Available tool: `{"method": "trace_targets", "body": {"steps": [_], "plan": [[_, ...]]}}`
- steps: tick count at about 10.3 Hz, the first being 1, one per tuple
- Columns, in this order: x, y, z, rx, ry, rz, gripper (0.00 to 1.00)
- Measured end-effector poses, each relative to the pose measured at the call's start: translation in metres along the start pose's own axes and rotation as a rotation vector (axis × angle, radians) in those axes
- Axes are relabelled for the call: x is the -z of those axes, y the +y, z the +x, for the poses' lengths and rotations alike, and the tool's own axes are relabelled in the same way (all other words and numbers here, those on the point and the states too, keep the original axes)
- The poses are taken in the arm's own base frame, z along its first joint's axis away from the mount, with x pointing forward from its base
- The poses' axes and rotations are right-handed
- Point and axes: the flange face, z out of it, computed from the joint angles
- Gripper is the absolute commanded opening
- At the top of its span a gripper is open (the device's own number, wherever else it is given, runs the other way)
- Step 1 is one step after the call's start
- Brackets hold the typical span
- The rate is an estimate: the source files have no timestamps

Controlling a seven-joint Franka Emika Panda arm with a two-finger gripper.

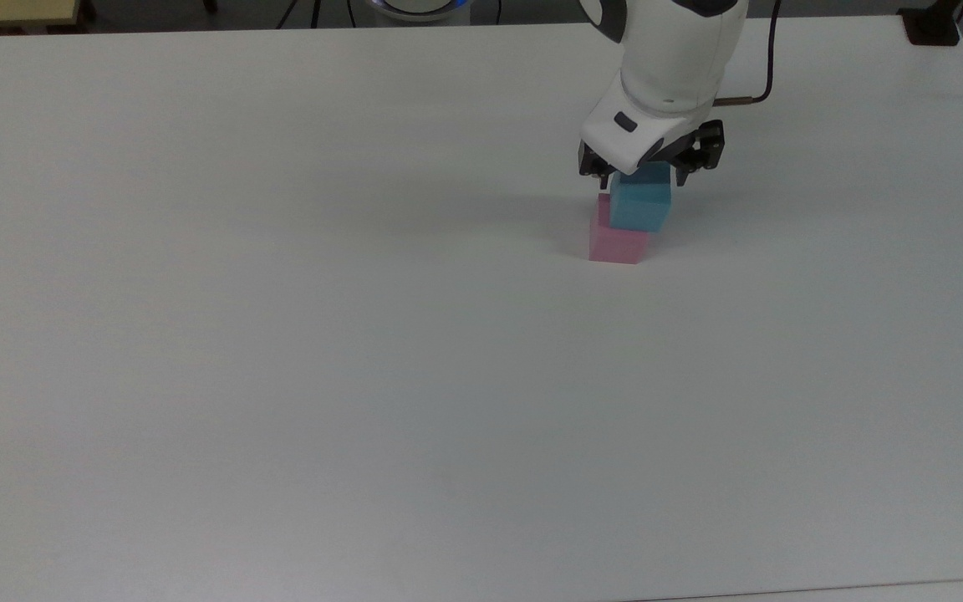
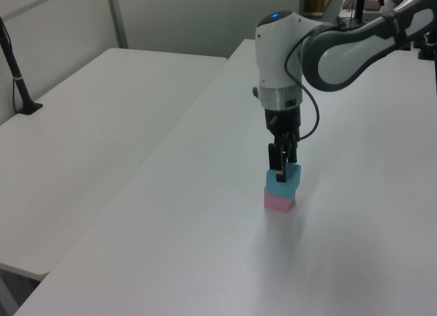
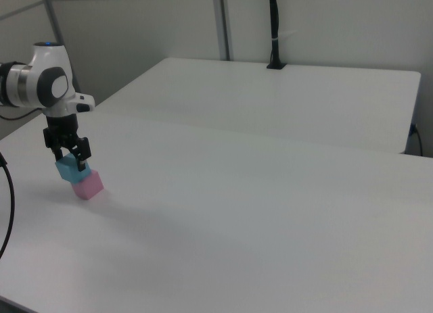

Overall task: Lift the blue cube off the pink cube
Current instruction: 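Close the gripper on the light-blue cube and lift it up, then carry the light-blue cube away from the pink cube and lower it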

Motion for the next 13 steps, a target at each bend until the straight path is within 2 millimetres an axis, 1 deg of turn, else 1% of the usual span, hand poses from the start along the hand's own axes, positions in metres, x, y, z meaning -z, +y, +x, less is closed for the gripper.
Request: {"method": "trace_targets", "body": {"steps": [1,2,3,4,5,6,7,8,9,11,12,13], "plan": [[-0.010,0.000,0.002,0.009,0.005,-0.018,0.70],[-0.012,-0.002,0.002,0.016,0.008,-0.021,0.65],[-0.009,-0.005,0.000,0.022,0.014,-0.019,0.64],[-0.001,-0.006,0.000,0.024,0.027,-0.015,0.64],[0.012,-0.005,-0.001,0.026,0.047,-0.011,0.64],[0.029,0.002,-0.001,0.029,0.069,-0.007,0.64],[0.042,0.020,0.001,0.031,0.077,-0.009,0.64],[0.053,0.051,0.011,0.041,0.088,-0.011,0.64],[0.059,0.093,0.024,0.047,0.095,-0.013,0.64],[0.071,0.189,0.043,0.070,0.112,-0.022,0.64],[0.072,0.225,0.047,0.085,0.112,-0.031,0.64],[0.065,0.245,0.050,0.095,0.099,-0.037,0.64]]}}
